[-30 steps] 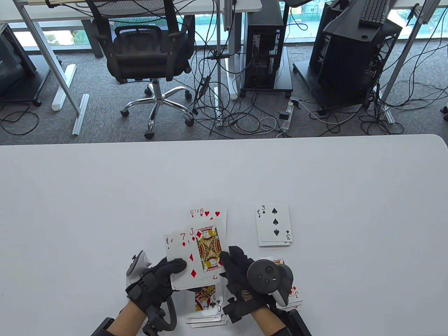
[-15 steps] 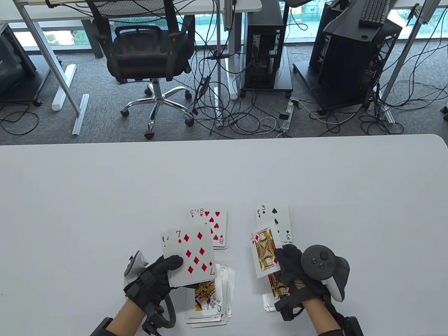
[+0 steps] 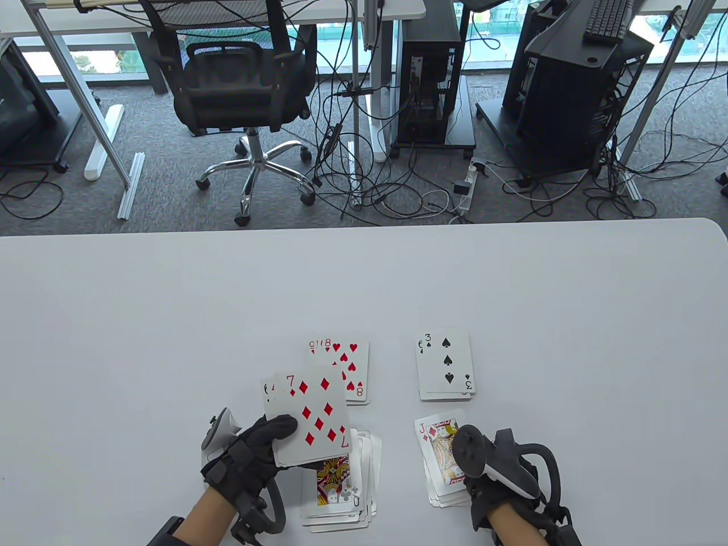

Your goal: Playing card suit sorting

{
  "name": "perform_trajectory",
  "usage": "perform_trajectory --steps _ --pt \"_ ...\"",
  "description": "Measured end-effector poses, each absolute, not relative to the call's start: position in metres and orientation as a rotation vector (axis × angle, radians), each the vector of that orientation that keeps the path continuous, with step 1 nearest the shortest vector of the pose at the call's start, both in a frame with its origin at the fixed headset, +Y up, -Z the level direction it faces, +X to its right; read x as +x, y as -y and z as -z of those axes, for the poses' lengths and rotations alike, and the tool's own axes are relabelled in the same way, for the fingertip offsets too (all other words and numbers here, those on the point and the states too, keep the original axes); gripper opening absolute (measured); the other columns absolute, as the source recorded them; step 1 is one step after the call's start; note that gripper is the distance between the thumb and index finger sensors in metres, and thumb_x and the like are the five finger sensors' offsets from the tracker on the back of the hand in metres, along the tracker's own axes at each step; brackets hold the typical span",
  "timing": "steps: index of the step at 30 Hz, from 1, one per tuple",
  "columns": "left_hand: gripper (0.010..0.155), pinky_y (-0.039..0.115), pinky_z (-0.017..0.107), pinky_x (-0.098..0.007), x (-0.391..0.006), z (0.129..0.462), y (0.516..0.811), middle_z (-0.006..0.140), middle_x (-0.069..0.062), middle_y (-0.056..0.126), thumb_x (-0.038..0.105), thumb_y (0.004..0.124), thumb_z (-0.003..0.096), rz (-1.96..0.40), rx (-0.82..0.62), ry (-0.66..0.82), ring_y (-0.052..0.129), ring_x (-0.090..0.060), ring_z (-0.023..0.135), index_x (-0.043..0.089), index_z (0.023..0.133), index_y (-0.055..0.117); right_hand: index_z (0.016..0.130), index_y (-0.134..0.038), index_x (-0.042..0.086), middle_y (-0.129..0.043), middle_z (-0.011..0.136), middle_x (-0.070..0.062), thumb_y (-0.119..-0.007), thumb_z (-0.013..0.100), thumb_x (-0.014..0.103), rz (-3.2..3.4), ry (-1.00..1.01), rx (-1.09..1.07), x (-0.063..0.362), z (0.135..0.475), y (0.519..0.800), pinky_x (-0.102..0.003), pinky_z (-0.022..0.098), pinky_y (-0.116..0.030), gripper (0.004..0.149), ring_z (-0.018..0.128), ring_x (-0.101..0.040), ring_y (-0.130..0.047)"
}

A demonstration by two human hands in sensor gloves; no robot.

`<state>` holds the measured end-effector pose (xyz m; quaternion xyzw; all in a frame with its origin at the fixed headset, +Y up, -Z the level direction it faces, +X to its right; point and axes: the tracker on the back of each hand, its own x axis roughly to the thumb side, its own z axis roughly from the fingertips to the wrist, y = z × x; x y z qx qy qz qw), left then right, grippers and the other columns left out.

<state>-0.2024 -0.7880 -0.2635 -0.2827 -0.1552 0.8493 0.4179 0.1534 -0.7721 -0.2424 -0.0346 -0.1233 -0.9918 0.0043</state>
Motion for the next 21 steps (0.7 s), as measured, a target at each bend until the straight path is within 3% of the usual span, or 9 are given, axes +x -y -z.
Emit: perform_trajectory --steps 11,17,21 --pt "0.053 0.078 0.056 -0.05 -0.205 0.264 0.786 0.11 -0.013 0.059 0.033 0.063 0.0641 -2.126 -0.687 0.393 0.076 -0.04 0.09 0.018 0.111 0.042 0.072 -0.077 -0.019 -0.094 0.03 -0.007 -0.069 0.055 0.038 3.037 0.451 -0.061 0.154 0.246 0.76 -0.047 0.026 -0.085 0.06 0.016 -0.027 -0.097" --pt "0.053 0.078 0.056 -0.05 -0.207 0.265 0.786 0.11 -0.013 0.06 0.033 0.063 0.0639 -2.094 -0.67 0.394 0.076 -0.04 0.09 0.018 0.111 0.043 0.074 -0.076 -0.02 -0.095 0.032 -0.009 -0.065 0.056 0.034 3.374 -0.076 -0.279 0.128 0.235 0.724 -0.049 0.027 -0.084 0.058 0.018 -0.029 -0.097" --pt "0.053 0.078 0.056 -0.05 -0.208 0.265 0.784 0.11 -0.013 0.06 0.033 0.063 0.064 -2.081 -0.661 0.404 0.076 -0.04 0.09 0.018 0.111 0.043 0.076 -0.073 -0.021 -0.095 0.036 -0.011 -0.063 0.057 0.035 3.608 -0.31 -0.502 0.098 0.232 0.707 -0.051 0.03 -0.083 0.059 0.023 -0.031 -0.098"
